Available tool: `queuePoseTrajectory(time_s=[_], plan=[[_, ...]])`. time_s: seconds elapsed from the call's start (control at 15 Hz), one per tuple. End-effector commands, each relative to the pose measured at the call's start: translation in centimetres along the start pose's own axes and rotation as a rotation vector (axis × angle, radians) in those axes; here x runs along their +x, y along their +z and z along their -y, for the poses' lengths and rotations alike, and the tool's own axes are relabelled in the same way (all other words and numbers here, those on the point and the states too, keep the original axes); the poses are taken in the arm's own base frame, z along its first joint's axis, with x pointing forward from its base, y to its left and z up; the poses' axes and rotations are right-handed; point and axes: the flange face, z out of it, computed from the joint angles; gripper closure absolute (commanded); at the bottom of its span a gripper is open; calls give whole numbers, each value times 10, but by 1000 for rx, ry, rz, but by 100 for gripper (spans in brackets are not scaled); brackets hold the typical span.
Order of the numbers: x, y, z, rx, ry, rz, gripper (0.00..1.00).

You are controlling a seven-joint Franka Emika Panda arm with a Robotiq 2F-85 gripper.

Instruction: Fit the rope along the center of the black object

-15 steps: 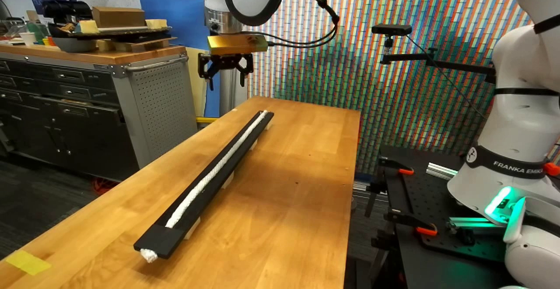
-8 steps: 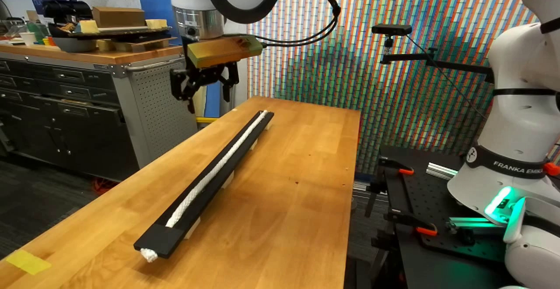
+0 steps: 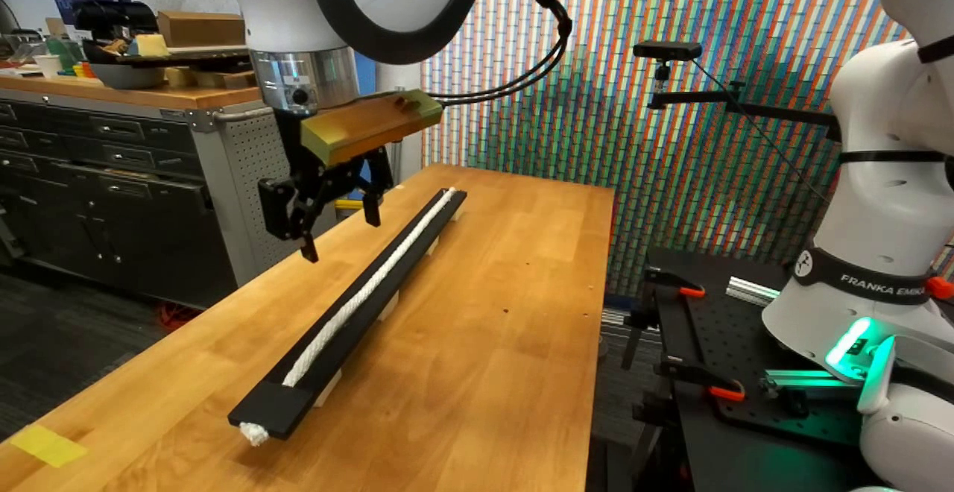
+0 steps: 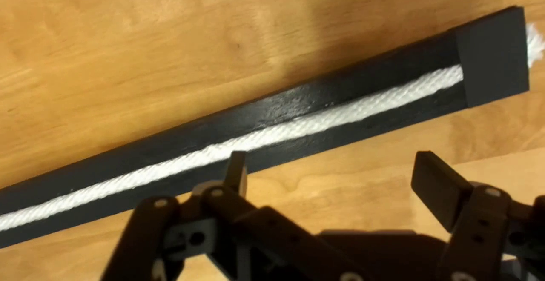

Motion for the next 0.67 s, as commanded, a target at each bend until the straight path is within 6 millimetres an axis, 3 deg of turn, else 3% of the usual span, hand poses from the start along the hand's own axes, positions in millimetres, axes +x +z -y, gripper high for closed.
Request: queuePoseTrajectory(time_s=[0.0, 0.6], plan=[[2, 9, 23, 34, -58, 95, 0], [2, 33, 68, 105, -195, 146, 0]])
